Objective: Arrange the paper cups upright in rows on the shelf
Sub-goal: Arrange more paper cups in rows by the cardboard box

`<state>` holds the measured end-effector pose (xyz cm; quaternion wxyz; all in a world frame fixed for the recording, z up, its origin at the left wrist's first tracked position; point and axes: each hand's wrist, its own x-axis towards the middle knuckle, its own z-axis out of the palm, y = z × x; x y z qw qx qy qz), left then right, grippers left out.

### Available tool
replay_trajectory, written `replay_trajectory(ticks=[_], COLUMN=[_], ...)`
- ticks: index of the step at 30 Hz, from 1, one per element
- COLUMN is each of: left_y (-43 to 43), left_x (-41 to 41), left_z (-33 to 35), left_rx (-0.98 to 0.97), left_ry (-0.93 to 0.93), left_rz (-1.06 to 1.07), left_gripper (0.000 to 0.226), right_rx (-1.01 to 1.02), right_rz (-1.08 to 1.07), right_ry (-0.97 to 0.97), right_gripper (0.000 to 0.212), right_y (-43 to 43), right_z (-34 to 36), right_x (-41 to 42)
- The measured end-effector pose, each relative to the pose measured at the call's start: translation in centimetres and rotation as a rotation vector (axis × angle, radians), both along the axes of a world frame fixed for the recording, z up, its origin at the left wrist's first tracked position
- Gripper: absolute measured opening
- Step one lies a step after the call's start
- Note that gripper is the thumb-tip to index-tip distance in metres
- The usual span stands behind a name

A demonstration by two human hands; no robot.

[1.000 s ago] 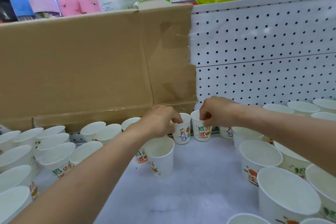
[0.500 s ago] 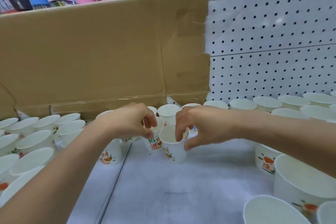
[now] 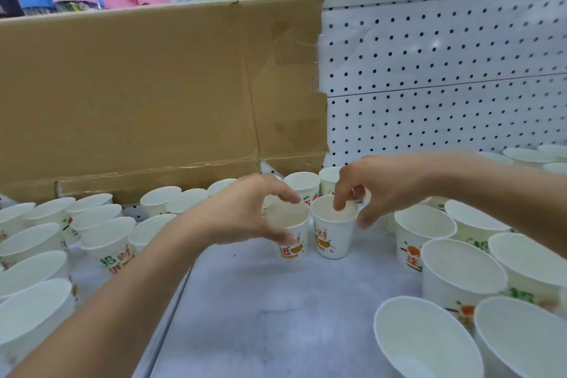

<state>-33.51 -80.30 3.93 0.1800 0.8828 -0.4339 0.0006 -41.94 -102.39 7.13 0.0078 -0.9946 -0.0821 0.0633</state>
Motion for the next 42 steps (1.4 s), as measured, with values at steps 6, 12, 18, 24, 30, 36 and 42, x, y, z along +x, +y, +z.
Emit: replay_trajectory(ticks=[6,12,18,24,30,36,42], left_y=[-0.2,-0.7,-2.8,-4.8,-5.5,-4.1,2.7], left_x=[0.1,0.5,0.6,0.9,1.1,1.1,4.2], left_z=[0.0,-0.8,-1.2,-1.3,-1.4,-0.8,1.2], left_rx=[-0.069,-0.104,-0.161,-0.183,-0.212,-0.288,-0.240], left_ry=[0.105,0.137,0.194,0.197,0.203,0.133,-0.001], left_rz=[0.146,0.173,0.177,0.202,0.237,0.280,0.466], left_gripper=[0.062,0.058,0.066,0.070,0.072,0.055,0.033], right_rx=[-0.026,0.002,0.099,0.128,0.154,0.180,0.261], right_rz=[-0.154,-0.214,-0.264,-0.274,-0.271,-0.227,-0.036], right_ry=[-0.129,-0.086,-0.055,-0.103,-0.129,-0.166,-0.271], right_gripper=[0.070,0.060,0.066,0.065,0.059,0.052,0.029], right_y=[2.0,2.8,0.1,-1.3,-2.0,-2.1,1.6], right_z=[-0.3,-1.2,-0.9,-1.3,-1.7,-1.3,0.2], right_x=[1.3,1.6,1.5,2.2,2.8,2.8,5.3])
